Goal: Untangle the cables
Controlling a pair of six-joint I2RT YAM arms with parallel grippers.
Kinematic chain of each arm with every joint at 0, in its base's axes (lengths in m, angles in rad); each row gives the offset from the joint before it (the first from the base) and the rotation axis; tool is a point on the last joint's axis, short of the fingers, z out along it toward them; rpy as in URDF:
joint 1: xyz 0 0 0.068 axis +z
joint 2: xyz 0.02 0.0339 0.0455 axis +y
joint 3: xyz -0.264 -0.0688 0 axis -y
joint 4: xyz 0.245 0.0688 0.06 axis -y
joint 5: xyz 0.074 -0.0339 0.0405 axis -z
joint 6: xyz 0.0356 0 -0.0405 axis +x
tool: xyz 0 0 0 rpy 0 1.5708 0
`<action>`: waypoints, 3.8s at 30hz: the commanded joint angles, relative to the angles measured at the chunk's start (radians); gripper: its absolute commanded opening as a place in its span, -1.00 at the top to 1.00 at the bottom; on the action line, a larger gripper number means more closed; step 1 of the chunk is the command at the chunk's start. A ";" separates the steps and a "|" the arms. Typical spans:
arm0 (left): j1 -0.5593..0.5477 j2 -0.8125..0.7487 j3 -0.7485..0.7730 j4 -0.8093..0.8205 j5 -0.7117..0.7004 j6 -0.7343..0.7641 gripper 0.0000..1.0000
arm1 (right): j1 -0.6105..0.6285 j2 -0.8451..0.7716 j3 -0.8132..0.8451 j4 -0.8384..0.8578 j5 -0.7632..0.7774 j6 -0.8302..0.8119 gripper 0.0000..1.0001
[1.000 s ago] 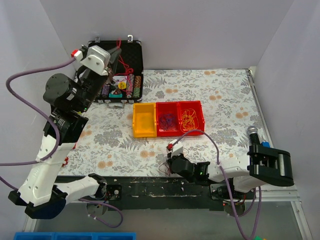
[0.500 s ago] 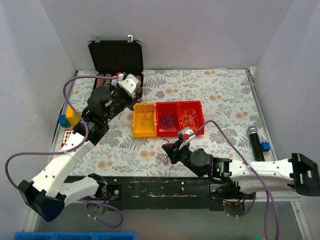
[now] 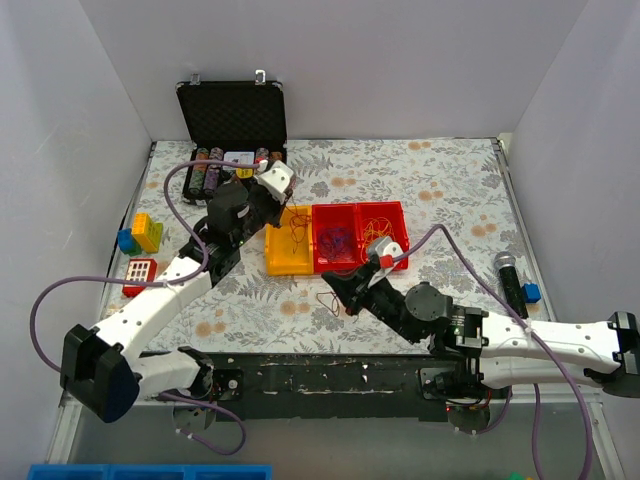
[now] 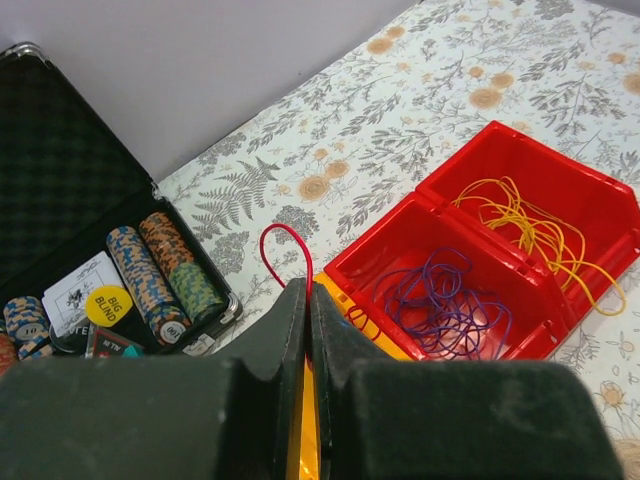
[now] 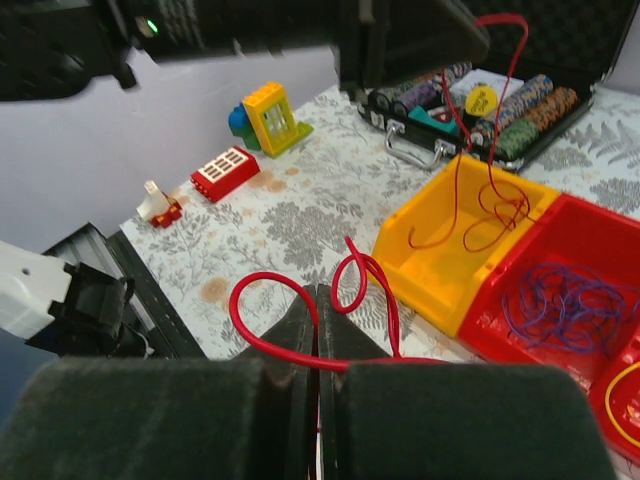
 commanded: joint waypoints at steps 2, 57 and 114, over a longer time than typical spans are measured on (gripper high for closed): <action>0.003 0.058 -0.027 0.094 -0.051 0.003 1.00 | 0.006 -0.013 0.130 -0.006 -0.029 -0.079 0.97; 0.589 0.144 0.411 -0.607 0.175 -0.178 -0.96 | -0.453 0.765 0.722 0.058 -0.501 0.013 0.97; 0.600 -0.017 0.285 -0.557 0.129 -0.216 -0.96 | -0.482 0.931 0.800 -0.439 -0.374 0.232 -0.46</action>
